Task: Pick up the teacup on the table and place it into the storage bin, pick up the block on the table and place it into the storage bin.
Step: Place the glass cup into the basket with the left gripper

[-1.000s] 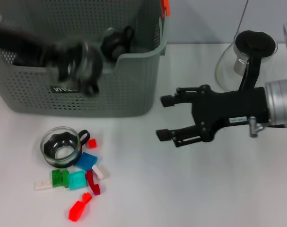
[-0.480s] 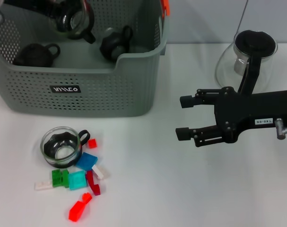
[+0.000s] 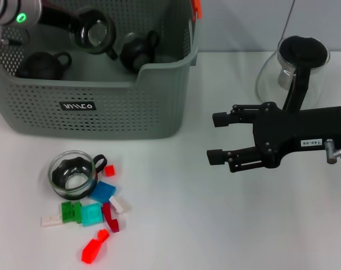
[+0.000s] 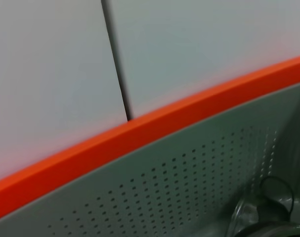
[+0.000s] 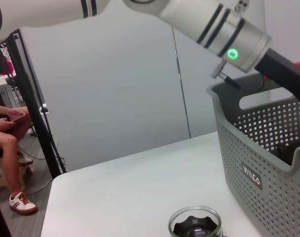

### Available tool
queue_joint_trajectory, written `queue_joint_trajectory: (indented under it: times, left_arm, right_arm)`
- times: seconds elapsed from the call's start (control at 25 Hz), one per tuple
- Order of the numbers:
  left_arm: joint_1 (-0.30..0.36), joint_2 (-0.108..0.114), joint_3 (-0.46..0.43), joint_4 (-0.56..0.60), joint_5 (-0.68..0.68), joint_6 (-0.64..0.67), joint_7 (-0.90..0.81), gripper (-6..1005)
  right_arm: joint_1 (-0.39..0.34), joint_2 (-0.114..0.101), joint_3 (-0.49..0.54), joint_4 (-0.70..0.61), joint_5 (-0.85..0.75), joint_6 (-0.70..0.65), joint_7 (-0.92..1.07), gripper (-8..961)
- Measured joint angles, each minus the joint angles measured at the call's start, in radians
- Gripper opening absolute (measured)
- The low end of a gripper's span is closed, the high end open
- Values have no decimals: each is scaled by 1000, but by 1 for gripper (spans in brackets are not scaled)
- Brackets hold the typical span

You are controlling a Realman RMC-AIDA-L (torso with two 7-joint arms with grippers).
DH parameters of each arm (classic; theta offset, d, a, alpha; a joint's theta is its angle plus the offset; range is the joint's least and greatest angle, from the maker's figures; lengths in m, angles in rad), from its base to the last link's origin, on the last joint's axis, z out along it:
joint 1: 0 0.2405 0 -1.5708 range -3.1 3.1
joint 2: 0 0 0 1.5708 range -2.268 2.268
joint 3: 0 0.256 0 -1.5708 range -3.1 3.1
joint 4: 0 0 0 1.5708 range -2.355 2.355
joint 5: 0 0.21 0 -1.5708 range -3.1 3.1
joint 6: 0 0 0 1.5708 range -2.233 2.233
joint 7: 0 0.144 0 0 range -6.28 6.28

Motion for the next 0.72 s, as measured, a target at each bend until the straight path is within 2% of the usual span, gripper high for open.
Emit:
queue_joint_trajectory:
  times: [0.32,0.72]
  left_arm:
    - [10,-33,32,-42,27,-97,12,47]
    - [14,-46,58,-44,28,-110,14,48]
  right_arm:
    - [8,1,-5,0,0,5,5,884]
    - [10,2,-8,0,0,9,5,884]
